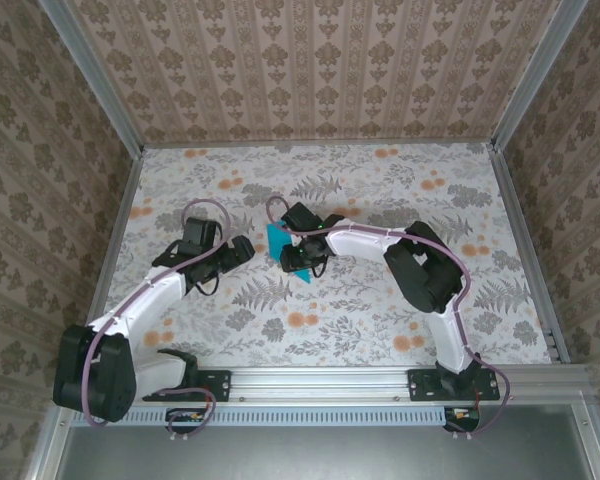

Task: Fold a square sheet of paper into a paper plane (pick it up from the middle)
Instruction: Fold the wing for the fifth time at the center of the table.

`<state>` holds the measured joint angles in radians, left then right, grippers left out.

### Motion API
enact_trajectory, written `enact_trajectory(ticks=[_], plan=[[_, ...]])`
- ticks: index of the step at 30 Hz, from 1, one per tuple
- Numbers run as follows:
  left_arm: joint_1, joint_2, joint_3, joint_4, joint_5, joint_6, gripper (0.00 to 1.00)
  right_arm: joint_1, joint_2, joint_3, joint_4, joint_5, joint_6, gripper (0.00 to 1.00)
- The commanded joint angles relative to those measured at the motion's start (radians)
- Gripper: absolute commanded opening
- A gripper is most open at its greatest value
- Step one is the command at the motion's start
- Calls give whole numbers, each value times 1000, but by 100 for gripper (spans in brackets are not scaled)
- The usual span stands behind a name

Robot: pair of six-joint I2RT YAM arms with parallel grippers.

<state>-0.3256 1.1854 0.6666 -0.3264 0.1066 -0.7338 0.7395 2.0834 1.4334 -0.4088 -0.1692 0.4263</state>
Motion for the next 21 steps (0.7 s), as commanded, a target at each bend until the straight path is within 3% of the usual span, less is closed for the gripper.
enact_trajectory(ticks=[1, 6, 10, 13, 17, 21], plan=[[7, 3, -13, 29, 47, 6, 100, -22, -45, -98, -96, -83, -205, 38], [0, 6, -25, 70, 85, -2, 100, -41, -144, -158, -122, -149, -347, 38], [-18, 12, -24, 84, 97, -13, 100, -46, -236, -169, -55, -191, -239, 39], [-41, 12, -29, 102, 99, -32, 100, -46, -288, -215, 18, -135, -112, 39], [-76, 24, -48, 159, 117, -86, 100, -48, -268, -232, 52, -80, -32, 39], [-115, 55, -47, 195, 130, -135, 99, -52, -219, -200, 59, -106, 0, 38]])
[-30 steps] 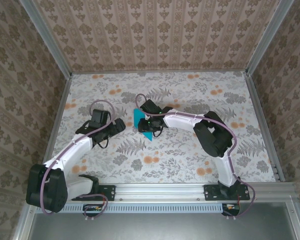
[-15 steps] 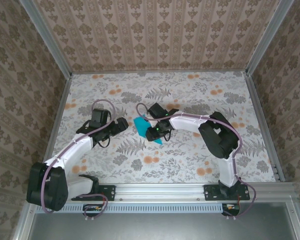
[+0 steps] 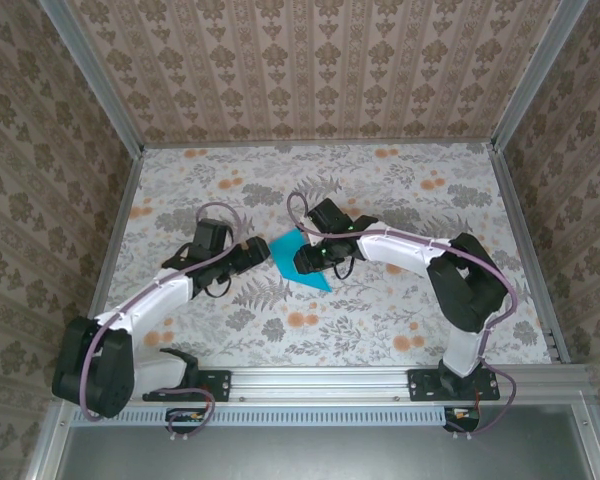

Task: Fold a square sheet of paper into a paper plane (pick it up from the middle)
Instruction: Fold the wing for the fifth time at the center of the table.

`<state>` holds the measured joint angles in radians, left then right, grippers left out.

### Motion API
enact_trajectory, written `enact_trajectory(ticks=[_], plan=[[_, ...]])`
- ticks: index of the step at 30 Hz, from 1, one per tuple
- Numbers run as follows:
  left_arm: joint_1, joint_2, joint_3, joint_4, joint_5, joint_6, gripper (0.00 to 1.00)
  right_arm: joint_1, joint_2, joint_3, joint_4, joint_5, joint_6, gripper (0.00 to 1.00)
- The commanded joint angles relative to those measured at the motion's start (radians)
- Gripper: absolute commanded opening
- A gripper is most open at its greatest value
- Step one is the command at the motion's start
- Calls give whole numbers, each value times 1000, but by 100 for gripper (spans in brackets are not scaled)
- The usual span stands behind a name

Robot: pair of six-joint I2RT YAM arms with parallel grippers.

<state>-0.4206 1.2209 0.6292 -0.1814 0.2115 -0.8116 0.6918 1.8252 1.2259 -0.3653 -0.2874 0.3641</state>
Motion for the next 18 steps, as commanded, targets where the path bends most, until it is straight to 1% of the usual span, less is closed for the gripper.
enact_trajectory(ticks=[1, 3, 4, 9, 12, 16, 18], plan=[[-30, 32, -8, 59, 28, -73, 98, -4, 50, 17, 17, 10, 69, 38], [-30, 55, -6, 80, 39, -98, 95, -6, 69, 28, 16, 11, 75, 37], [-63, 68, -7, 94, 44, -114, 93, -9, 78, 30, 15, 14, 81, 37], [-92, 135, -8, 174, 88, -175, 83, -33, 95, 12, 33, 9, 91, 35], [-114, 179, -2, 217, 114, -203, 73, -48, 98, -6, 53, -15, 97, 35], [-136, 231, 6, 225, 101, -217, 61, -74, 108, -33, 78, -59, 119, 35], [-139, 252, 0, 257, 113, -230, 56, -88, 113, -54, 97, -84, 131, 34]])
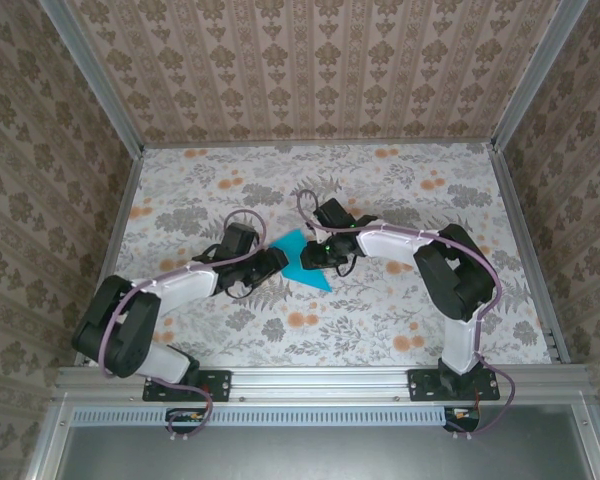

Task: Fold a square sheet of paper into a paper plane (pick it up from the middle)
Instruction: Fold the wing for the fifth time at the center of the table.

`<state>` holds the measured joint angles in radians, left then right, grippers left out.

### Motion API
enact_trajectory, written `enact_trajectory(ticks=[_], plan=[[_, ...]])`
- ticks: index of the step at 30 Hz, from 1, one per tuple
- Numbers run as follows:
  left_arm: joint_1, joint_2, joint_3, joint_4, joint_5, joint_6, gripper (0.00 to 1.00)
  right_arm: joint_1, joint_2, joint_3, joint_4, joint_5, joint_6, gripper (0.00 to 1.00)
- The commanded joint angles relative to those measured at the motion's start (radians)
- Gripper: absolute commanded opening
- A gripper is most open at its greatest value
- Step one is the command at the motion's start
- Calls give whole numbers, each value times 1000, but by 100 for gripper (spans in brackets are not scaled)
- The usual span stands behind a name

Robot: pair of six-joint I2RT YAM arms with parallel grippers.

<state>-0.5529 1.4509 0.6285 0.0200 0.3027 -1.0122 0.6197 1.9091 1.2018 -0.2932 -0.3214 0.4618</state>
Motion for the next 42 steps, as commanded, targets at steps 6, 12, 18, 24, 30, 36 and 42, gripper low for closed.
enact_trajectory(ticks=[6, 12, 18, 24, 30, 36, 42], plan=[[-22, 59, 11, 82, 30, -52, 45, -46, 38, -58, 47, -83, 56, 33], [-28, 85, 14, 83, 34, -81, 41, -71, 50, -79, 84, -132, 90, 31], [-33, 130, 21, 147, 78, -97, 34, -94, 56, -100, 117, -172, 114, 31], [-25, 146, 22, 172, 90, -104, 33, -103, 54, -109, 123, -180, 121, 30], [-24, 174, 29, 190, 104, -118, 34, -103, 55, -109, 125, -184, 123, 30], [-19, 180, 13, 217, 99, -146, 37, -103, 59, -111, 124, -182, 123, 30], [-18, 189, 1, 335, 134, -175, 25, -109, 56, -120, 139, -194, 120, 30]])
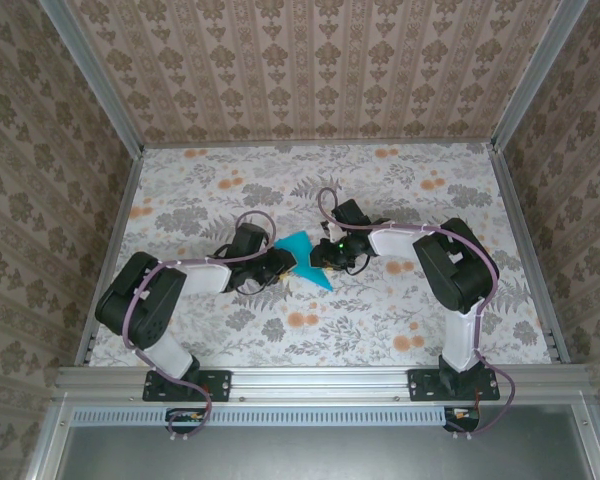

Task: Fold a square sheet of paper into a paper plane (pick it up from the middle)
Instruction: Fold the wing for the fifth time at the center of the table.

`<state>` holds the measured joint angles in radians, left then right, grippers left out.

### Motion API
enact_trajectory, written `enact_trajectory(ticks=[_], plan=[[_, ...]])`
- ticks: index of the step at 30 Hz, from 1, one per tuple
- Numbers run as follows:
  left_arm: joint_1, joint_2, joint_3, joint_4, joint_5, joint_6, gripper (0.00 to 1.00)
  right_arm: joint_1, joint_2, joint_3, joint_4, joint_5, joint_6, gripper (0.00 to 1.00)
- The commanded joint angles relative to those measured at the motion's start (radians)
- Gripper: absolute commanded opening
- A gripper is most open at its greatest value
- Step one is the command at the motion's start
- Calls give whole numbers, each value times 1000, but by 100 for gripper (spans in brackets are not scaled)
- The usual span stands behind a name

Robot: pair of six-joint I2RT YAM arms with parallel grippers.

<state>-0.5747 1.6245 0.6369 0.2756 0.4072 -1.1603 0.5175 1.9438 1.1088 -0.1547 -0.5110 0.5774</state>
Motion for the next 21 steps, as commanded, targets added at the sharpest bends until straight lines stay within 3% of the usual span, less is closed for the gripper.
enact_trajectory(ticks=[1, 6, 12, 16, 21], plan=[[4, 15, -10, 91, 33, -28, 24, -9, 18, -32, 12, -14, 2, 30], [2, 25, -5, 102, 46, -29, 14, -13, -22, -59, 107, -93, -56, 33], [-2, 31, 14, 69, 53, -22, 8, -13, -61, -46, 120, -63, -134, 40], [-2, 25, 17, 49, 50, -25, 5, -8, -129, -95, 146, 29, -195, 50], [-2, 18, 27, 20, 51, -32, 5, 38, -248, -212, 191, 231, -300, 66]])
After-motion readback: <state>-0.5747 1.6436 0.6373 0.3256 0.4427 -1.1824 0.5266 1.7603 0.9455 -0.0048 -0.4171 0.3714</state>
